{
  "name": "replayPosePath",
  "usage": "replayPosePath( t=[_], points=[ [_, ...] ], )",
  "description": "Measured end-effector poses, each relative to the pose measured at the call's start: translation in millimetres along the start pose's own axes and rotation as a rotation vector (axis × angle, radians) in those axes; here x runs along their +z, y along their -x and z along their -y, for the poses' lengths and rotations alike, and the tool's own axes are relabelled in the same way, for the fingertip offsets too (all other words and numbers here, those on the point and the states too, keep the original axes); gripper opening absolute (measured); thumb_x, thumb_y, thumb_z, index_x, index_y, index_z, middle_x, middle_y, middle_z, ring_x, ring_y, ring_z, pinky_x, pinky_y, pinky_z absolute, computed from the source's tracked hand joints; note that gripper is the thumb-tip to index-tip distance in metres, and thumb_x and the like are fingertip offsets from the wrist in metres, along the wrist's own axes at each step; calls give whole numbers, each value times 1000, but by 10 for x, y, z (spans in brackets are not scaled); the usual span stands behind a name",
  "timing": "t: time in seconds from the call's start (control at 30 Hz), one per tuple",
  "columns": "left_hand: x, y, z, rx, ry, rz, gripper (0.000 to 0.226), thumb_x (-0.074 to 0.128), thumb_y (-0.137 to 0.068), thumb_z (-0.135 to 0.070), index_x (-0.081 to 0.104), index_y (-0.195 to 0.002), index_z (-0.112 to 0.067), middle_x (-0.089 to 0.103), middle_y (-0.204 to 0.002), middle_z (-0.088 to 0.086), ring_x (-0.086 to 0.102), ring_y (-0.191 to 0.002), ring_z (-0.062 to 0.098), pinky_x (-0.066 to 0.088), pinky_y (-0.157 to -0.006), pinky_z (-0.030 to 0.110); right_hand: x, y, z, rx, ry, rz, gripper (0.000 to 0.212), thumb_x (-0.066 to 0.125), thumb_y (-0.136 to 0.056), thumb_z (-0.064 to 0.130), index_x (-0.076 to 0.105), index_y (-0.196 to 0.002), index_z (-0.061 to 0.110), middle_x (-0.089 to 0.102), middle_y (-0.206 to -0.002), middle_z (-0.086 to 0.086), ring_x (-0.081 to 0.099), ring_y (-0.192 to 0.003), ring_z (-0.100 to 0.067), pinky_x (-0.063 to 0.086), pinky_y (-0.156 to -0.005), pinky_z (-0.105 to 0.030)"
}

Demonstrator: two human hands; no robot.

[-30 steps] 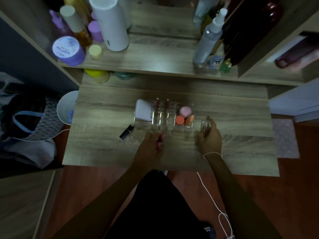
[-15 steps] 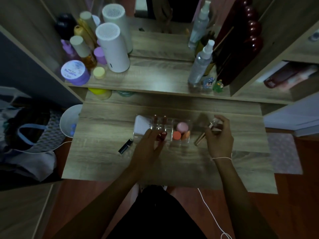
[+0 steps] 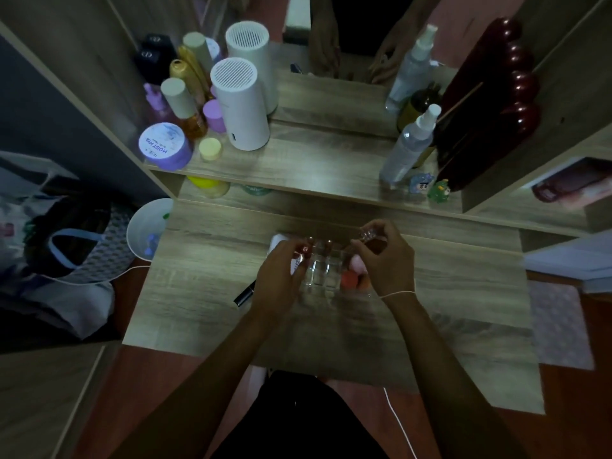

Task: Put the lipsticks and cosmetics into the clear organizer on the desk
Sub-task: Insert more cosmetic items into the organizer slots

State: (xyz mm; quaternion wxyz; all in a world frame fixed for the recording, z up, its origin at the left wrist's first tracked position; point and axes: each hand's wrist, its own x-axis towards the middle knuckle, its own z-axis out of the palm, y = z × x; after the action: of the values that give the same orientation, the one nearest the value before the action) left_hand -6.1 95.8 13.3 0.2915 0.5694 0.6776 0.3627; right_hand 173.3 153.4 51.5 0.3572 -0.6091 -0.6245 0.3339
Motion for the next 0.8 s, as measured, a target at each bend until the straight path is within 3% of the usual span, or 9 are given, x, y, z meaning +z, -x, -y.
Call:
replayPosePath(
  t=[0.17, 0.33, 0.4, 0.5, 0.8],
  points=[
    [58, -11, 45, -29, -61, 25, 15, 61, -89, -18, 61, -104, -21, 61, -101, -1, 59, -86, 10, 50, -73, 26, 58, -67, -32, -25, 57, 98, 28, 79, -70, 4, 61, -90, 14, 68, -85, 0, 63, -76, -9, 46, -70, -7],
    [74, -31, 36, 0, -121, 60, 15, 59, -90, -11, 64, -103, -9, 67, -102, 12, 61, -92, 22, 50, -78, 37, 132, -111, -86, -51, 152, 207, 29, 78, -68, 3, 60, -86, 17, 64, -80, 3, 60, -74, -11, 38, -64, -2],
    [76, -46, 38, 4, -148, 80, 15, 57, -90, -11, 64, -103, -7, 67, -101, 13, 60, -93, 25, 47, -79, 37, 156, -119, -102, -71, 198, 233, 27, 76, -68, 2, 61, -86, 17, 61, -78, 6, 58, -72, -12, 37, -63, -5],
    [89, -58, 46, -4, -226, 88, 15, 58, -91, -13, 63, -103, -7, 67, -102, 14, 59, -94, 28, 40, -80, 36, 184, -128, -130, -111, 273, 272, 26, 73, -69, 2, 63, -88, 15, 64, -84, 0, 55, -77, -12, 41, -69, -22],
    [126, -40, 90, -70, -287, 130, 19, 55, -91, -18, 62, -108, -10, 65, -113, 10, 55, -107, 27, 35, -92, 40, 237, -132, -193, -125, 342, 292, 29, 74, -66, 2, 63, -89, 17, 65, -91, -5, 57, -84, -18, 37, -72, -24]
  ],
)
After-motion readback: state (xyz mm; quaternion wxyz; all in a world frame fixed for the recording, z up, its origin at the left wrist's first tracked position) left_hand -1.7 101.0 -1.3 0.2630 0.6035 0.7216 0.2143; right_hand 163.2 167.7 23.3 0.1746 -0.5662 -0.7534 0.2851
